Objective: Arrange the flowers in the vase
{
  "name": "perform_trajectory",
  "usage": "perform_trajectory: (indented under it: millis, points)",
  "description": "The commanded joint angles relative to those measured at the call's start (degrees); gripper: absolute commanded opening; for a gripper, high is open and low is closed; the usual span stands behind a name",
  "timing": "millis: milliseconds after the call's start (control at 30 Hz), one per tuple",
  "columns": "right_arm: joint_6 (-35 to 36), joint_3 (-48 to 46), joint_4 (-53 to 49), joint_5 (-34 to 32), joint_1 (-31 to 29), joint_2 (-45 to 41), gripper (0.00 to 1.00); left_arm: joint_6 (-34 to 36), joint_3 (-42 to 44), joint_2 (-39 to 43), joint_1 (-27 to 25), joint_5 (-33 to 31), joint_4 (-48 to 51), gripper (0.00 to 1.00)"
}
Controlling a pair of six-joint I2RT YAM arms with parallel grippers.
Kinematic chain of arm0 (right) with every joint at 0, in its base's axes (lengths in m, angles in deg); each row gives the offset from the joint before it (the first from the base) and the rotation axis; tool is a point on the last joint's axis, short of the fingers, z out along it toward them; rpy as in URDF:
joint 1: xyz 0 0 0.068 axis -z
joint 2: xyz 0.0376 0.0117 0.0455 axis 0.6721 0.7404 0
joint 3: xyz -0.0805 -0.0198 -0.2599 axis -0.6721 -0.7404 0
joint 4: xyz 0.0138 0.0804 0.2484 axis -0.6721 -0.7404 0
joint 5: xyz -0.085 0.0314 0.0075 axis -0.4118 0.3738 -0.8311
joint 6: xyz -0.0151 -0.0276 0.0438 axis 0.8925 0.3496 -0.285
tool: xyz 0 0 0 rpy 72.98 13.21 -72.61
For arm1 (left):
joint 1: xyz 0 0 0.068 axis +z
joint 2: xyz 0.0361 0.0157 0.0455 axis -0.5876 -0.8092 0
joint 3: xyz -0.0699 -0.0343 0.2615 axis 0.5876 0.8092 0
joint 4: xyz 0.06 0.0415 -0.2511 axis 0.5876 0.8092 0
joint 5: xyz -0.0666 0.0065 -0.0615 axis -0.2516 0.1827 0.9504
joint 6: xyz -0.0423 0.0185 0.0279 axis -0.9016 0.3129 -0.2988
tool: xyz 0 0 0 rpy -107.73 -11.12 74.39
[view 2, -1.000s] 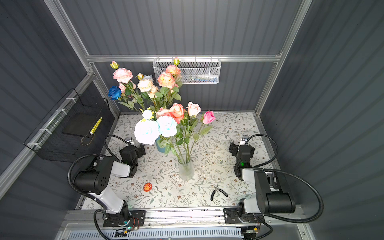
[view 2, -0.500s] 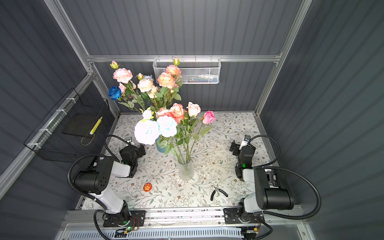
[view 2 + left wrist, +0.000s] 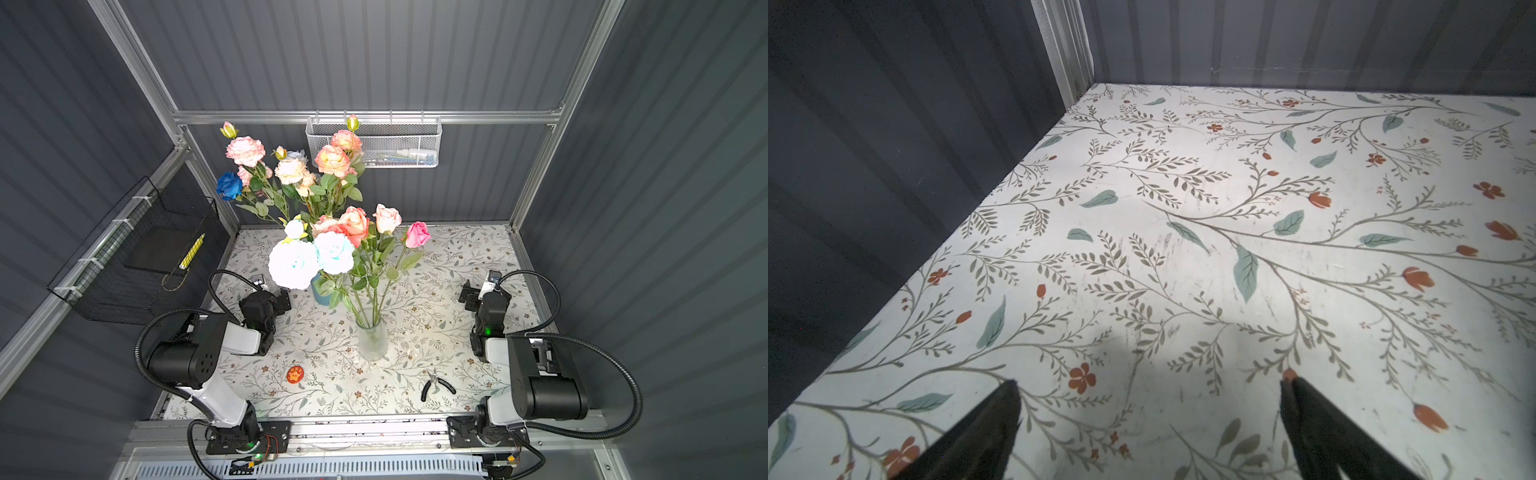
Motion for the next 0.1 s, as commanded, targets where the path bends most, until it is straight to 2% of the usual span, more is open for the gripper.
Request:
perform_trajectory:
  millis: [0, 67]
  points:
    - [-0.49, -0.28, 1.34, 0.15, 0.22, -0.04, 0.99, 0.65, -0.56, -0.35, -0.04, 0.18, -1.06, 1.00]
    - [-0.49, -0.37, 1.43, 0.21, 0.20, -0.12, 0.99, 0.66, -0.56, -0.35, -0.04, 0.16, -1.00, 1.00]
